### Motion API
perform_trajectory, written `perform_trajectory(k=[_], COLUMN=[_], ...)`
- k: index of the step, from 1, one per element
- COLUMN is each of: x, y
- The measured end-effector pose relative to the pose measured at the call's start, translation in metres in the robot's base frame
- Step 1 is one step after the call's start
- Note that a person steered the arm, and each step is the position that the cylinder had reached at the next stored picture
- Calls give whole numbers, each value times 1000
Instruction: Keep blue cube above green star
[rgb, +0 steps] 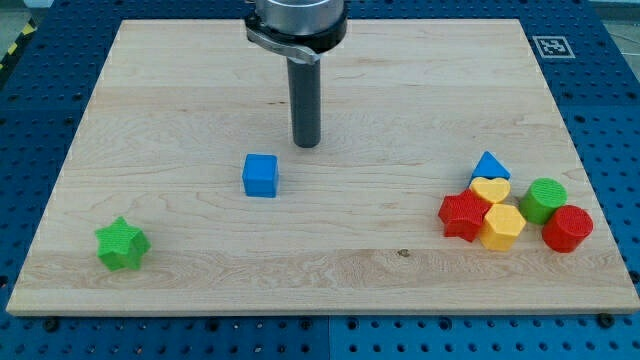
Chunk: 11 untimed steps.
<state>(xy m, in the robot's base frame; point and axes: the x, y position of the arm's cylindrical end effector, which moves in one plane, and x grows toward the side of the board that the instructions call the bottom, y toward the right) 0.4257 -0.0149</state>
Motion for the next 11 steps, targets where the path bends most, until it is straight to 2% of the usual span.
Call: perform_trajectory(k=[4,6,7,8,9,10,11], x=[22,62,71,70,70,41,44], y=[12,12,-12,-44,-46,-47,-54])
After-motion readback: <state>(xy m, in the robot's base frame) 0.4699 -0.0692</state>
